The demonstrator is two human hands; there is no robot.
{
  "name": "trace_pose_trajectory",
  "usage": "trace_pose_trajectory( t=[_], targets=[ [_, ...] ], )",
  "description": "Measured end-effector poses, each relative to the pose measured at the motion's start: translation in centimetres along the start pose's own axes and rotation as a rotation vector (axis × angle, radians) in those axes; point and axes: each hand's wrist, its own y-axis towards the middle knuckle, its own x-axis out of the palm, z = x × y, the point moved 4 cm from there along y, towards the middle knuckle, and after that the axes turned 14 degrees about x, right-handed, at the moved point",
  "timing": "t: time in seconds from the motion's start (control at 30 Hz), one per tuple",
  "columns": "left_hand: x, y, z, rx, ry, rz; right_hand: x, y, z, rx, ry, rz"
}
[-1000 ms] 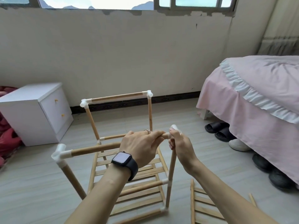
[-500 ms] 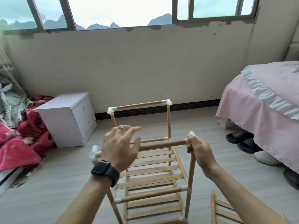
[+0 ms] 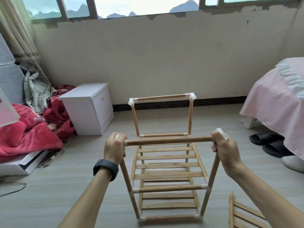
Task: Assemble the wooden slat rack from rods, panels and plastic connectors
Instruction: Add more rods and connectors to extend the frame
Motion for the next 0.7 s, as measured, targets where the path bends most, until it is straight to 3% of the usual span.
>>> trace_pose_trajectory(
  t=[0.53, 0.63, 0.7],
  targets=[
    [0.7, 0.0, -1.0, 0.095, -0.083, 0.004, 0.4, 0.8, 0.0, 0.009, -0.072, -0.034],
    [0.3, -0.3, -0.5, 0.141, 0.146, 0.057, 0.2, -0.1, -0.1, -0.029, -0.069, -0.047],
    [-0.2, -1.4, 1.5, 0.463, 0.517, 0.210, 0.1, -0.6, 0.0, -0.027, -0.090, -0.049]
  ],
)
